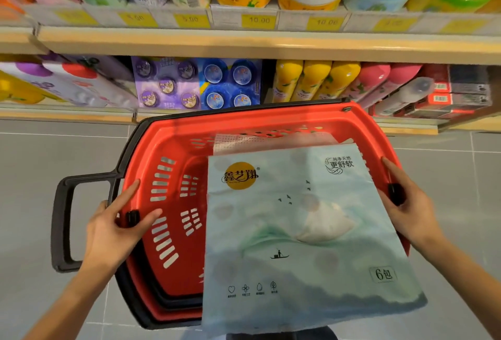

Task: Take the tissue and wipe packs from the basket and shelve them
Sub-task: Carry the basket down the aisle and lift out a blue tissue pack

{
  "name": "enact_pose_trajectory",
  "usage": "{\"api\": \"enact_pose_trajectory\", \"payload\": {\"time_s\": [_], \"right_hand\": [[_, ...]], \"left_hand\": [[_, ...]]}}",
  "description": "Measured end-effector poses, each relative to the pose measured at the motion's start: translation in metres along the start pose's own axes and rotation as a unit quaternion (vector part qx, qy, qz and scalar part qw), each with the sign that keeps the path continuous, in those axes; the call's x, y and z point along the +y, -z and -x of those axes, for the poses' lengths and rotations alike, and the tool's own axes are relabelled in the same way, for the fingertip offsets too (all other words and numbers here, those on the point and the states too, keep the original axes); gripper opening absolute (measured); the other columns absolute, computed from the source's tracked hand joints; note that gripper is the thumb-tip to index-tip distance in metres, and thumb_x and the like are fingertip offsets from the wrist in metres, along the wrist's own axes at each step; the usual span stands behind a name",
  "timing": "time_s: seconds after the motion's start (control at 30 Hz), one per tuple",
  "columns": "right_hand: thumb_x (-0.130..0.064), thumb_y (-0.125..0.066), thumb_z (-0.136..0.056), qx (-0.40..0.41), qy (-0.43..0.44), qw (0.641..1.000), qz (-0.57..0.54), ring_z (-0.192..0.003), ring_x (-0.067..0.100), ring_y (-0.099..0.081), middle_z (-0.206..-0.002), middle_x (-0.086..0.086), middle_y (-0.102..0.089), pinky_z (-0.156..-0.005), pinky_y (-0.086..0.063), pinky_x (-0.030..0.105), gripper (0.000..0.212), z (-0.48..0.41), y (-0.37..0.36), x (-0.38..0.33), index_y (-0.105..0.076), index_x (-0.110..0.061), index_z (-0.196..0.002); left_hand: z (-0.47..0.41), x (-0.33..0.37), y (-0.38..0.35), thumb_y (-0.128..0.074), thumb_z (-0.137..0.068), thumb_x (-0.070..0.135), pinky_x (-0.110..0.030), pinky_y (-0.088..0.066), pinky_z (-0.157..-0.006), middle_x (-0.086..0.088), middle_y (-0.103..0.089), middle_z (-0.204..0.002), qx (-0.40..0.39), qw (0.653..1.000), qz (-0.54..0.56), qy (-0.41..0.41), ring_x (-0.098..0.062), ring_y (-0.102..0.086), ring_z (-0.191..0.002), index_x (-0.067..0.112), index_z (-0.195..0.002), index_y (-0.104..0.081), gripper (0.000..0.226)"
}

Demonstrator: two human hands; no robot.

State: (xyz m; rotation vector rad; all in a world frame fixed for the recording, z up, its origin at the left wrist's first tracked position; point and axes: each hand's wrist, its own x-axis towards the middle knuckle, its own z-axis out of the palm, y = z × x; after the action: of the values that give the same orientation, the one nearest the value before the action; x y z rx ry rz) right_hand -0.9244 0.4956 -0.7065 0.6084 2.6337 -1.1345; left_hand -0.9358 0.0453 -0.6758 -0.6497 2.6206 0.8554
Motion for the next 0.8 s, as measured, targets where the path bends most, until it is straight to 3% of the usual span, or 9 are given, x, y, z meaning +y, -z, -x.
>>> {"api": "enact_pose_trajectory", "payload": {"time_s": [0.1,0.13,0.27,0.43,0.5,0.53,0.6,0.7,0.8], "right_hand": [[-0.017,-0.064,-0.084,0.01,-0.007,1.0,-0.001,-0.077,0.007,-0.054,-0.11,0.009,-0.063,-0.065,-0.036,-0.004,0.05,0.006,0.014,-0.02,-0.048,-0.03,-0.13],[-0.016,-0.062,-0.084,0.01,-0.006,1.0,0.001,-0.074,0.001,-0.054,-0.111,0.01,-0.064,-0.062,-0.037,-0.001,0.048,0.009,0.02,-0.027,-0.049,-0.027,-0.129],[-0.017,-0.059,-0.086,0.01,-0.003,0.999,-0.034,-0.069,-0.02,-0.057,-0.107,0.001,-0.061,-0.057,-0.039,-0.002,0.045,0.027,0.053,-0.07,-0.049,-0.025,-0.129],[-0.025,-0.06,-0.086,0.0,0.048,0.997,-0.056,-0.106,0.006,-0.055,-0.123,-0.002,-0.06,-0.087,-0.039,0.022,0.042,0.055,0.111,-0.137,-0.044,-0.053,-0.113],[-0.025,-0.06,-0.086,-0.006,0.075,0.995,-0.058,-0.109,0.009,-0.055,-0.122,-0.004,-0.06,-0.088,-0.039,0.021,0.042,0.072,0.139,-0.168,-0.044,-0.055,-0.11],[-0.025,-0.059,-0.087,-0.009,0.092,0.994,-0.056,-0.11,0.008,-0.054,-0.122,-0.005,-0.059,-0.088,-0.039,0.021,0.04,0.08,0.154,-0.187,-0.045,-0.054,-0.111],[-0.026,-0.057,-0.089,-0.01,0.127,0.991,-0.05,-0.112,0.007,-0.052,-0.121,-0.01,-0.057,-0.089,-0.038,0.024,0.036,0.097,0.182,-0.22,-0.047,-0.049,-0.114],[-0.032,-0.052,-0.09,-0.001,0.157,0.987,-0.035,-0.111,0.011,-0.052,-0.117,-0.013,-0.055,-0.09,-0.039,0.03,0.034,0.131,0.217,-0.269,-0.052,-0.035,-0.124],[-0.035,-0.051,-0.091,-0.005,0.196,0.98,-0.047,-0.112,0.008,-0.05,-0.119,-0.013,-0.055,-0.093,-0.037,0.028,0.035,0.165,0.243,-0.315,-0.053,-0.03,-0.125]], "left_hand": [[0.005,0.013,0.014,-0.079,-0.066,0.027,-0.044,-0.051,-0.086,-0.013,-0.052,-0.1,0.017,1.0,-0.009,-0.007,-0.021,-0.054,-0.081,0.034,-0.13,-0.048,0.071],[0.008,0.018,0.022,-0.079,-0.066,0.028,-0.042,-0.05,-0.086,-0.013,-0.052,-0.099,0.019,1.0,-0.008,-0.007,-0.02,-0.054,-0.081,0.03,-0.13,-0.049,0.07],[0.032,0.037,0.064,-0.077,-0.069,0.027,-0.039,-0.048,-0.087,-0.014,-0.052,-0.101,0.034,0.999,0.02,0.005,-0.019,-0.052,-0.08,0.029,-0.129,-0.051,0.066],[0.08,0.058,0.139,-0.072,-0.075,0.03,-0.042,-0.052,-0.083,-0.015,-0.054,-0.098,0.06,0.997,0.048,-0.007,-0.021,-0.057,-0.076,0.041,-0.124,-0.051,0.054],[0.105,0.066,0.174,-0.071,-0.076,0.03,-0.03,-0.054,-0.076,-0.013,-0.055,-0.097,0.08,0.995,0.062,-0.017,-0.011,-0.058,-0.072,0.053,-0.115,-0.047,0.051],[0.118,0.071,0.194,-0.071,-0.076,0.03,-0.015,-0.05,-0.07,-0.012,-0.056,-0.097,0.095,0.993,0.062,-0.022,-0.003,-0.058,-0.068,0.055,-0.113,-0.046,0.051],[0.147,0.079,0.232,-0.071,-0.077,0.029,0.001,-0.04,-0.056,-0.009,-0.058,-0.096,0.124,0.99,0.057,-0.017,0.01,-0.054,-0.06,0.048,-0.116,-0.052,0.048],[0.194,0.083,0.287,-0.069,-0.08,0.031,-0.018,-0.045,-0.056,-0.009,-0.062,-0.093,0.156,0.985,0.071,0.002,-0.005,-0.055,-0.063,0.04,-0.12,-0.057,0.043],[0.239,0.081,0.334,-0.067,-0.081,0.035,-0.031,-0.042,-0.052,-0.012,-0.066,-0.088,0.191,0.977,0.091,0.019,-0.024,-0.058,-0.068,0.047,-0.115,-0.057,0.038]]}}
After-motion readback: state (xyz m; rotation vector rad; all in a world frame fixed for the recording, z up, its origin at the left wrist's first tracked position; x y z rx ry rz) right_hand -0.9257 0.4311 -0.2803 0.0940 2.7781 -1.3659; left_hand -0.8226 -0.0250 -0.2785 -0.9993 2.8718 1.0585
